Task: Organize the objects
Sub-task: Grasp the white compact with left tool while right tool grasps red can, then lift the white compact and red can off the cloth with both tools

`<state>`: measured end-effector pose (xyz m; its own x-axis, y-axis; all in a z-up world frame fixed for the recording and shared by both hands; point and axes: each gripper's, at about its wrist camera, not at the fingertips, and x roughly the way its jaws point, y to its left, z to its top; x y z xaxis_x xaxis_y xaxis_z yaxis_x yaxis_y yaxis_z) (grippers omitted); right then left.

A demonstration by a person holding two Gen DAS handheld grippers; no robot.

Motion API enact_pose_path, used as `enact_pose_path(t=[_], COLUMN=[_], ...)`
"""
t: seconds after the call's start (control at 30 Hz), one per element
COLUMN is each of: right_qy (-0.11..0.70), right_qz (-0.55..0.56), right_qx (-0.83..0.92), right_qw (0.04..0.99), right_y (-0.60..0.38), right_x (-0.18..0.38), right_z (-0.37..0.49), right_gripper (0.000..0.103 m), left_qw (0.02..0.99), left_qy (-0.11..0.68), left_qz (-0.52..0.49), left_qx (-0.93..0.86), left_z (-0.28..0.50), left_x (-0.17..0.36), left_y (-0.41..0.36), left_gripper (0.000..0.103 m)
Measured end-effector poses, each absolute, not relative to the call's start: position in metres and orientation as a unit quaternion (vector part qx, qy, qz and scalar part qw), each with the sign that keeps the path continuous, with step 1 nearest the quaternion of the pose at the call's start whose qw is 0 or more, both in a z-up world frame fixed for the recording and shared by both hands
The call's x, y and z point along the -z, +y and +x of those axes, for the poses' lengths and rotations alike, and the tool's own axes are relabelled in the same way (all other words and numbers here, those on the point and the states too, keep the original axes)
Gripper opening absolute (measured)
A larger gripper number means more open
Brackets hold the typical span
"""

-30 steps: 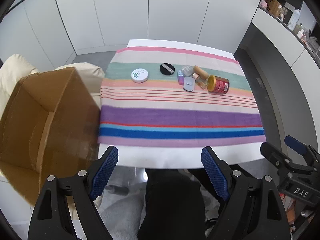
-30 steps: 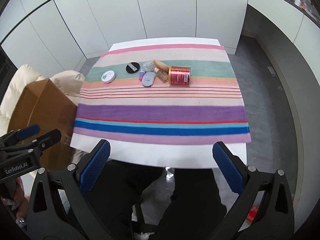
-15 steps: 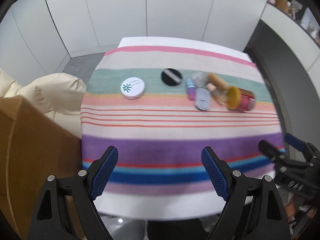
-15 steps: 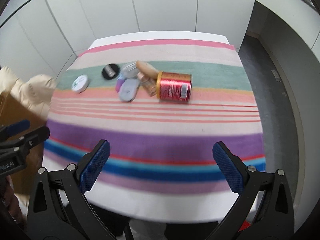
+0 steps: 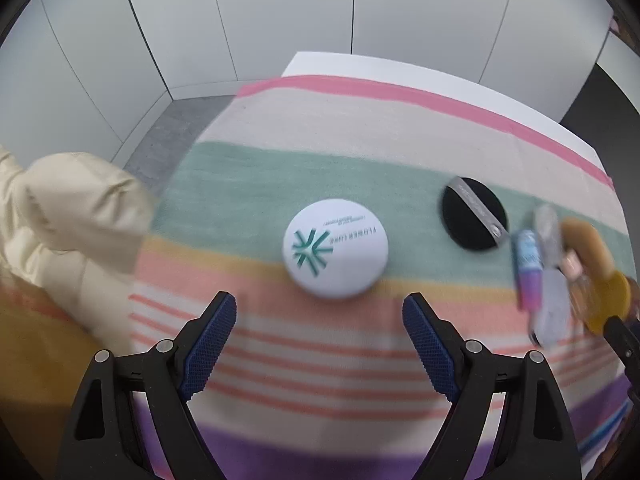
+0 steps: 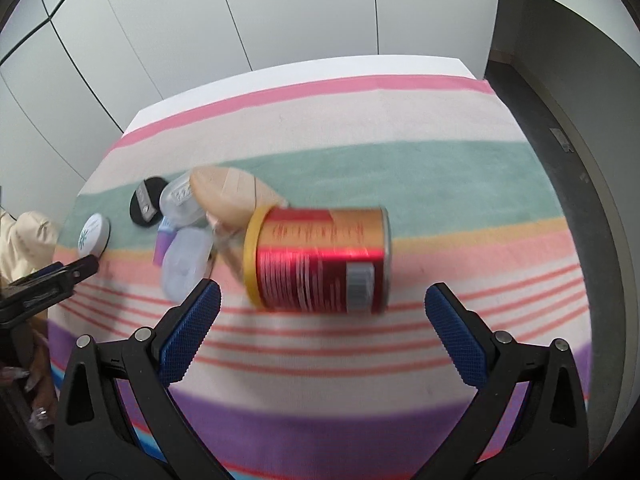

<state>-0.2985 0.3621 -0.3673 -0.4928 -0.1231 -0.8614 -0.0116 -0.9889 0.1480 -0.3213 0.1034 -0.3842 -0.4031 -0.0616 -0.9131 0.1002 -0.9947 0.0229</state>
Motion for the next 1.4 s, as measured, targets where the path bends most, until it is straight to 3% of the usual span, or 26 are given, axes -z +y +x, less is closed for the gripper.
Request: enact_pose_path(t=[0.2, 0.23, 0.27, 0.3, 0.33, 0.93, 1.4], right_qy=[-0.054, -0.052, -0.045, -0.037, -0.023, -0.012, -0.02], right_qz=[0.494, 0.494, 0.496, 0.499, 0.497, 0.495, 0.474], right_qx=[0.867, 0.867, 0.867, 0.865, 0.867, 0.869, 0.88], right_qw=[0.027, 0.028, 0.03, 0.028, 0.017, 0.02, 0.014], right_y=[0.358, 0.357, 0.354, 0.352, 0.349, 0.335, 0.333], right_x=[0.379, 0.38, 0.382, 0.383, 0.384, 0.38, 0.315], right_z=[-0.314, -0.315, -0.317, -0.318, -0.318, -0.314, -0.289], right_gripper=[0.1, 0.095, 0.075, 0.066, 0.065, 0.064, 0.064], left_qw=[0.05, 0.045, 0.044, 0.044, 0.046, 0.027, 0.026], left_qy=[0.021, 0.024, 0.021, 0.017, 0.013, -0.005, -0.001], left_qz=[0.523, 0.518, 0.507, 0.497, 0.5, 0.5, 0.49], left_qx=[0.851, 0.854, 0.86, 0.867, 0.865, 0.866, 0.872], left_z=[-0.34, -0.342, -0.342, -0.34, -0.34, -0.321, -0.301], left_x=[0.392, 0.392, 0.39, 0.388, 0.389, 0.373, 0.316], left_y=[0.108, 0.108, 0.109, 0.111, 0.112, 0.129, 0.124], left_gripper=[0.09, 0.083, 0.063, 0.058, 0.058, 0.058, 0.058])
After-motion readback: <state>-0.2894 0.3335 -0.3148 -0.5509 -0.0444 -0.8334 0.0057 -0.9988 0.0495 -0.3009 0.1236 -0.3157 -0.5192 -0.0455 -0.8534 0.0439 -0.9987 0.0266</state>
